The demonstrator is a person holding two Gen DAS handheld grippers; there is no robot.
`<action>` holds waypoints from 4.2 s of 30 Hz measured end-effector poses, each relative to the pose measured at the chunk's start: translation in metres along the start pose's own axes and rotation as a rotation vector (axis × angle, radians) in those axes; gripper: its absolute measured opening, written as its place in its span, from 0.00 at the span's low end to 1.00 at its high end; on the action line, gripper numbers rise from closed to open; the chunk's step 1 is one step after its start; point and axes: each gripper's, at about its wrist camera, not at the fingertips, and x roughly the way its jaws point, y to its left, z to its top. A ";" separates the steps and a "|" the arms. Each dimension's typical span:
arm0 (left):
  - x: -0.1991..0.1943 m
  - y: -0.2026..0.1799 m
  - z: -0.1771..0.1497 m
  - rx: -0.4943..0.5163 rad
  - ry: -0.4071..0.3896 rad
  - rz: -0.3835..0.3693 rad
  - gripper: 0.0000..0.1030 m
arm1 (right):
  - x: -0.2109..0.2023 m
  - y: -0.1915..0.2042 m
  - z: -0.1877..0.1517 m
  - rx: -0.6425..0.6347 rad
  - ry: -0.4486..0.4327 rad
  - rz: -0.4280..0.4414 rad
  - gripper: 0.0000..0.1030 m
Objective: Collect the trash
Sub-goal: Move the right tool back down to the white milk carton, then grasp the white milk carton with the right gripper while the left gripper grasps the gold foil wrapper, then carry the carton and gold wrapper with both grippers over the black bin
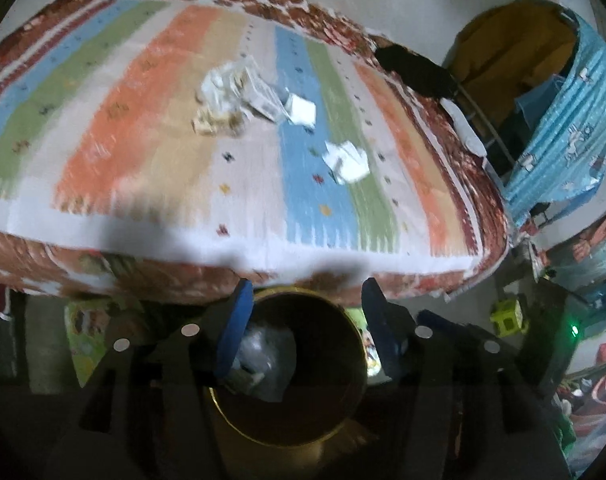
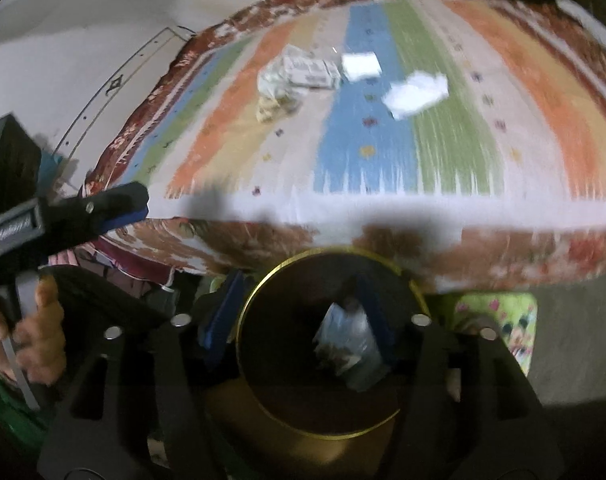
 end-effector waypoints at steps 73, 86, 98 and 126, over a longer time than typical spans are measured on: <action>0.140 0.129 0.200 -0.141 0.104 0.230 0.78 | 0.218 0.022 0.200 -0.543 -0.076 -0.367 0.91; 0.165 0.142 0.202 -0.206 0.140 0.173 0.69 | 0.268 0.024 0.236 -0.570 -0.079 -0.413 0.89; 0.186 0.133 0.207 -0.209 0.170 0.160 0.40 | 0.290 0.029 0.240 -0.633 -0.071 -0.453 0.49; 0.153 0.105 0.215 -0.122 0.121 0.253 0.13 | 0.199 -0.018 0.241 -0.166 -0.015 -0.218 0.21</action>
